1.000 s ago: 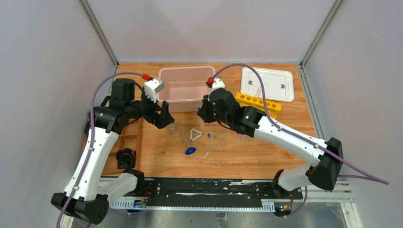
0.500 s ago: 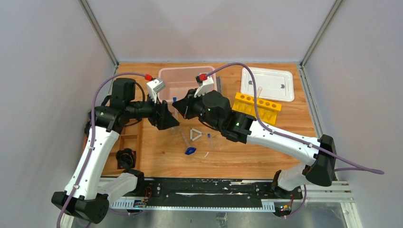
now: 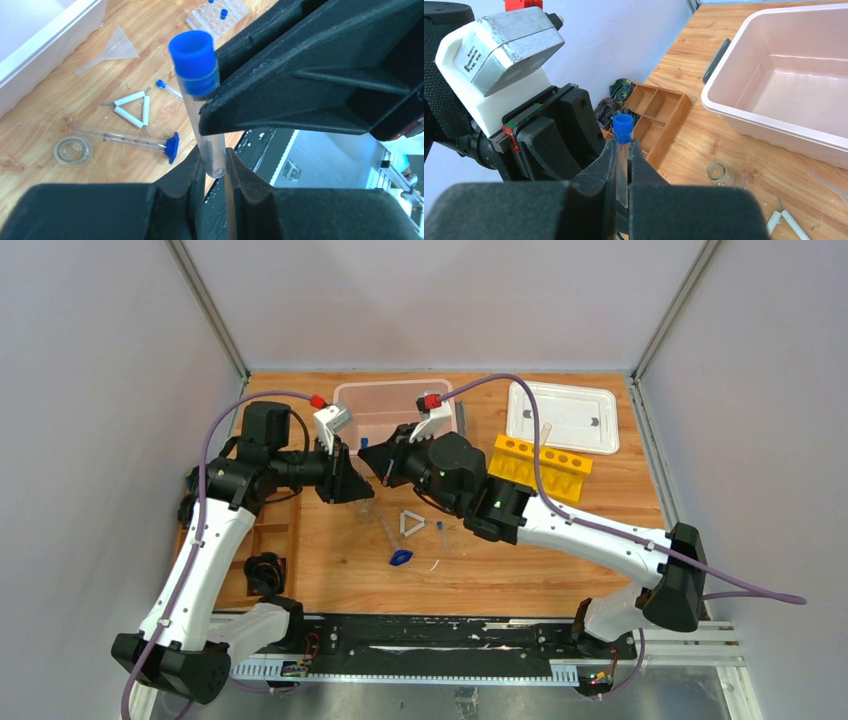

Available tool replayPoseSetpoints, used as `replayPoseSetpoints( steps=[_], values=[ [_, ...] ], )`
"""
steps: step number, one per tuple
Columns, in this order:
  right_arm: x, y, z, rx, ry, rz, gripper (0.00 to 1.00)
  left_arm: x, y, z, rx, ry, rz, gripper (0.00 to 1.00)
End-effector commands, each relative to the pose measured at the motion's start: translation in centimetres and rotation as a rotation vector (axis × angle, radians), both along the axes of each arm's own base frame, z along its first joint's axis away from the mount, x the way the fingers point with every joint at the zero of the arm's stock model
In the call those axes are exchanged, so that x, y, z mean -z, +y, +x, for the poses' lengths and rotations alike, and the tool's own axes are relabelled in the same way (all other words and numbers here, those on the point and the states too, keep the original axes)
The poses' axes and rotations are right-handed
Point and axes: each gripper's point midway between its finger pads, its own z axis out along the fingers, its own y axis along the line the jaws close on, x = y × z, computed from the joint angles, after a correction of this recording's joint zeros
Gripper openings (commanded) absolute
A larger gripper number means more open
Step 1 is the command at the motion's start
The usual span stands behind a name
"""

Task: Organize the chemistry lab equipment

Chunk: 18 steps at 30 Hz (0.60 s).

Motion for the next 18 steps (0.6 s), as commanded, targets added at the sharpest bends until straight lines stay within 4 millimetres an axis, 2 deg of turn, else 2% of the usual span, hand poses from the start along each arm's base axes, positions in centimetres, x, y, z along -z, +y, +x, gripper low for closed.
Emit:
replayPoseSetpoints(
  steps=[1, 4, 9, 12, 18],
  values=[
    [-0.1, 0.0, -0.4, 0.013, 0.002, 0.029, 0.0, -1.1, 0.0, 0.5, -0.001, -0.056, -0.003, 0.14],
    [0.4, -0.5, 0.0, 0.042, 0.032, 0.003, 0.14, -1.0, 0.2, 0.6, -0.008, -0.066, 0.011, 0.02],
    [0.3, -2.0, 0.2, 0.01, 0.109, -0.075, 0.46, 0.1, 0.7, 0.5, 0.015, -0.132, 0.054, 0.0],
    [0.2, -2.4, -0.2, -0.062, 0.153, -0.172, 0.53, 0.7, 1.3, 0.3, 0.033, -0.204, 0.094, 0.0],
    [-1.1, -2.8, -2.0, -0.261, 0.204, -0.285, 0.61, 1.9, 2.2, 0.2, 0.06, -0.282, 0.171, 0.0]
  ],
)
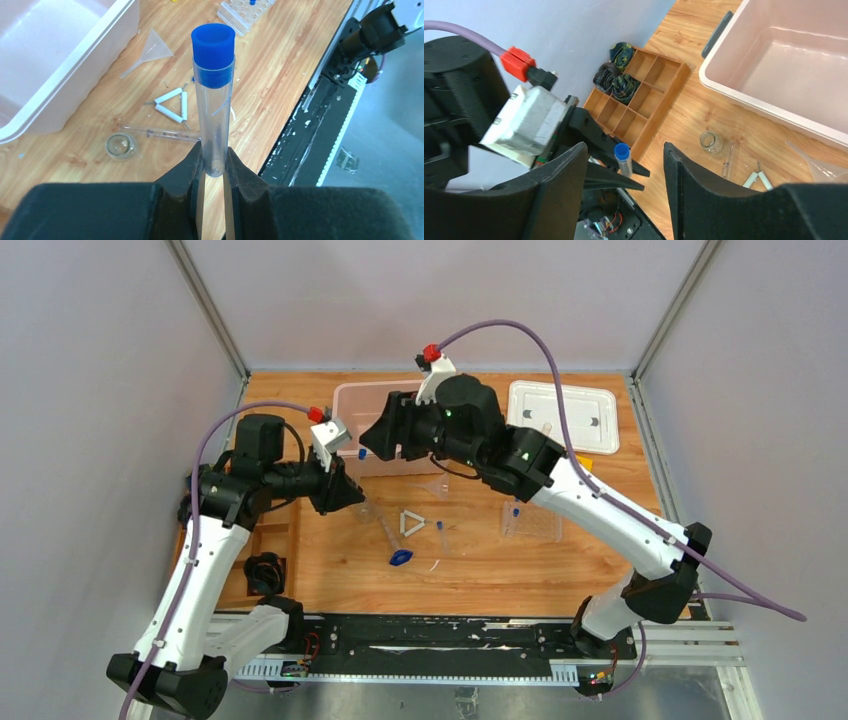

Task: Organize the chemistry lab equipment

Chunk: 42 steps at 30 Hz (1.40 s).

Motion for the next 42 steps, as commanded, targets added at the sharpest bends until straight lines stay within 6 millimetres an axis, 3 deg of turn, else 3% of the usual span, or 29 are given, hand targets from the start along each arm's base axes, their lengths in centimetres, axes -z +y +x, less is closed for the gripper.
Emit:
replayPoseSetpoints(
  steps=[1, 16, 35, 38, 40, 42],
  values=[
    [1.9, -0.8, -2.5, -0.181, 0.09, -0.142, 0.61, 0.5, 0.7, 0.2, 0.033, -0.093, 0.063, 0.0],
    [3.2, 2.1, -2.1, -0.235, 0.143, -0.119, 0.57, 0.6, 0.6, -0.2, 0.065, -0.119, 0.067, 0.0],
    [5.1, 3.7, -1.1, -0.218, 0.175, -0.132, 0.33, 2.0, 1.3, -0.3, 0.062, -0.131, 0.117, 0.0],
    [5.4, 3.9, -1.1, -0.219, 0.173, -0.139, 0.22, 2.2, 1.4, -0.3, 0.06, -0.125, 0.12, 0.0],
    [5.6, 3.9, -1.2, -0.221, 0.178, -0.143, 0.04, 2.3, 1.5, -0.2, 0.051, -0.123, 0.126, 0.0],
    [5.8, 3.6, -1.3, -0.213, 0.18, -0.149, 0.0, 2.4, 1.7, 0.0, 0.042, -0.124, 0.136, 0.0]
  ],
)
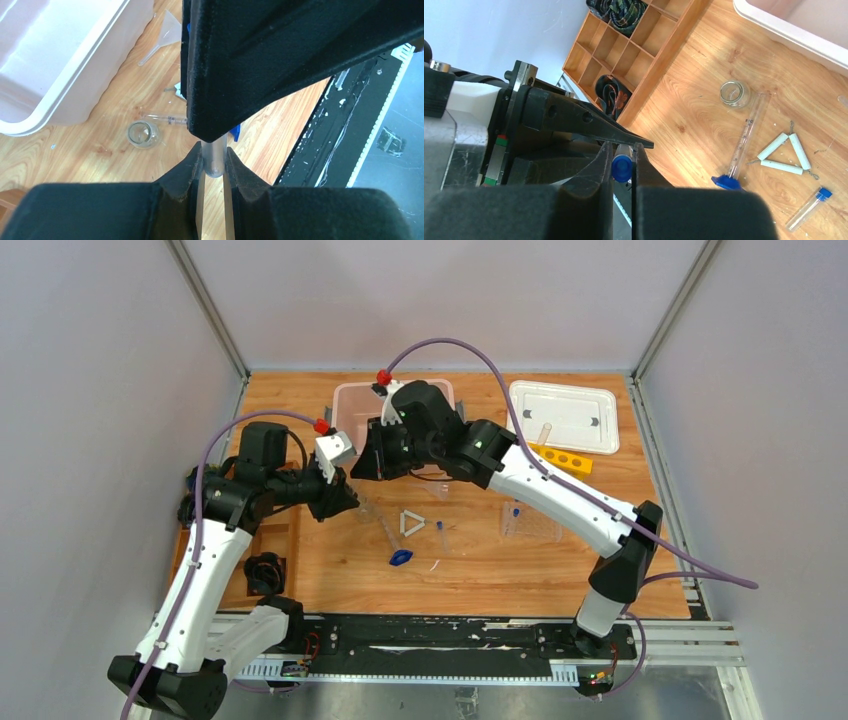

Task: Organize the chemistry lab equipment

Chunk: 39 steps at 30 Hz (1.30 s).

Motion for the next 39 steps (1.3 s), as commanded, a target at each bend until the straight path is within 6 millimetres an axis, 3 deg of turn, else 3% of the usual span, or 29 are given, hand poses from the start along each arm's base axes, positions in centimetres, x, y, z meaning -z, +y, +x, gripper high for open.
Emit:
replayPoseSetpoints(
  steps=[1, 4, 5, 6, 9, 12, 14, 17, 21, 24, 28, 39],
  values=[
    [-1.0, -0.2, 0.4, 0.023, -0.032, 0.018, 0.0, 0.0, 0.3, -0.1, -0.003, -0.027, 0.017, 0.04],
    [-0.7, -1.6, 0.7, 0.049, -0.066, -0.018, 0.0, 0.4, 0.6, 0.3, -0.021, -0.02, 0.035, 0.72],
    [-0.4, -2.5, 1.1, 0.072, -0.085, -0.049, 0.0, 0.5, 0.8, 0.4, -0.031, -0.023, 0.045, 0.88],
    [0.0, -3.7, 1.5, 0.099, -0.103, -0.086, 0.0, 0.6, 1.0, 0.6, -0.041, -0.028, 0.059, 0.98],
    [1.8, -8.2, 2.7, 0.18, -0.12, -0.188, 0.0, 1.0, 1.8, 1.2, -0.072, -0.043, 0.099, 1.0],
    [3.9, -14.8, 4.2, 0.322, -0.142, -0.308, 0.0, 1.1, 2.4, 1.8, -0.107, -0.051, 0.131, 1.0],
    [4.6, -19.5, 4.3, 0.412, -0.156, -0.359, 0.0, 1.3, 2.6, 2.1, -0.124, -0.042, 0.142, 1.0],
    [7.3, -26.3, 3.9, 0.565, -0.136, -0.452, 0.0, 1.9, 2.5, 2.1, -0.131, -0.008, 0.14, 1.0],
    [9.7, -32.5, 3.0, 0.707, -0.119, -0.521, 0.0, 2.4, 2.6, 2.4, -0.137, 0.004, 0.156, 1.0],
    [11.3, -35.1, 2.7, 0.768, -0.089, -0.556, 0.0, 2.4, 2.8, 2.6, -0.145, 0.004, 0.165, 1.0],
    [13.7, -36.9, 3.0, 0.829, -0.063, -0.633, 0.0, 2.4, 2.9, 2.6, -0.149, -0.002, 0.169, 1.0],
    [18.4, -37.8, 6.3, 0.895, -0.074, -0.721, 0.0, 2.2, 2.9, 1.9, -0.141, -0.021, 0.159, 1.0]
  ],
)
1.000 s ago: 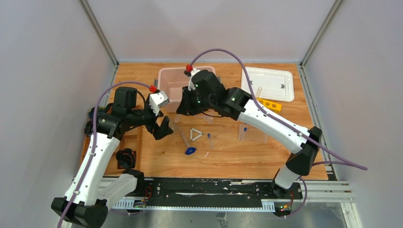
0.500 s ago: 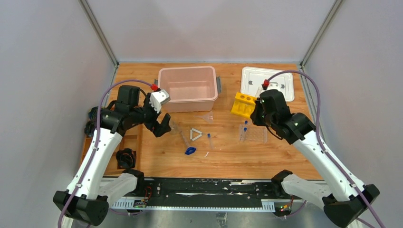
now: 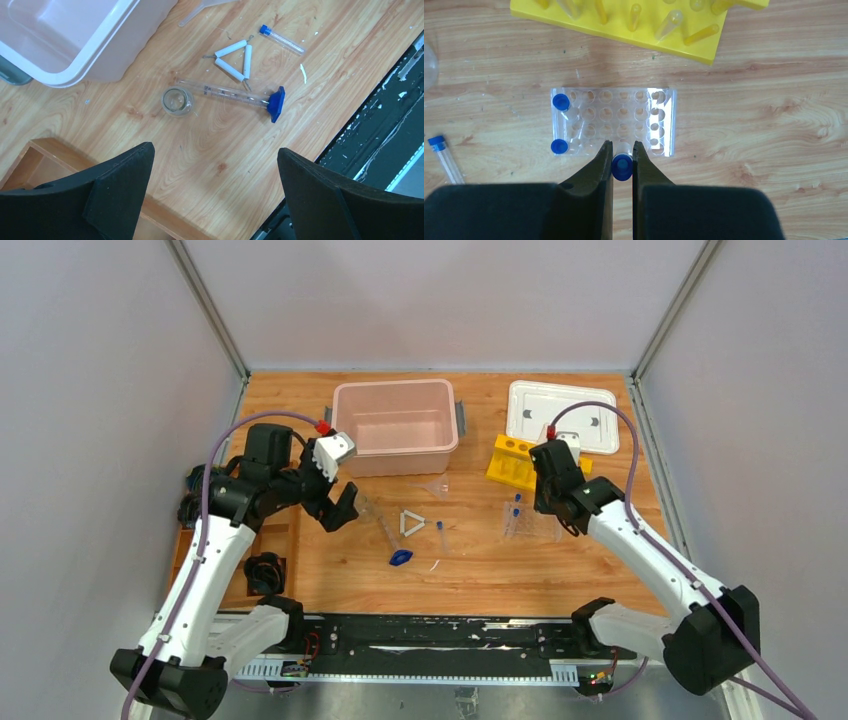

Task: Organize the chemistry lab equipment

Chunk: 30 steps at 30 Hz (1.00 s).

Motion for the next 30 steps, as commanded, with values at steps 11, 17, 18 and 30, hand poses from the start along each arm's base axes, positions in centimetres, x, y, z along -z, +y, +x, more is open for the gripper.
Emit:
replayPoseSetpoints(
  steps=[11, 17, 18, 30],
  values=[
    [2.3, -1.1, 3.3, 0.059, -0.064, -0.075, 0.0, -0.9, -0.1, -0.1, 0.011, -0.037, -0.011, 1.0],
    [4.1, -1.3, 2.7, 0.066, -0.019, -0.085, 0.0, -0.9, 0.0, 0.1, 0.006, -0.04, -0.004, 1.0],
    [4.4, -1.3, 2.7, 0.068, -0.014, -0.087, 0.0, -0.9, 0.0, 0.2, 0.007, -0.039, -0.002, 1.0],
    [6.3, -1.1, 2.6, 0.065, 0.01, -0.086, 0.0, -0.6, 0.1, 0.4, 0.005, -0.037, 0.01, 1.0]
  ],
)
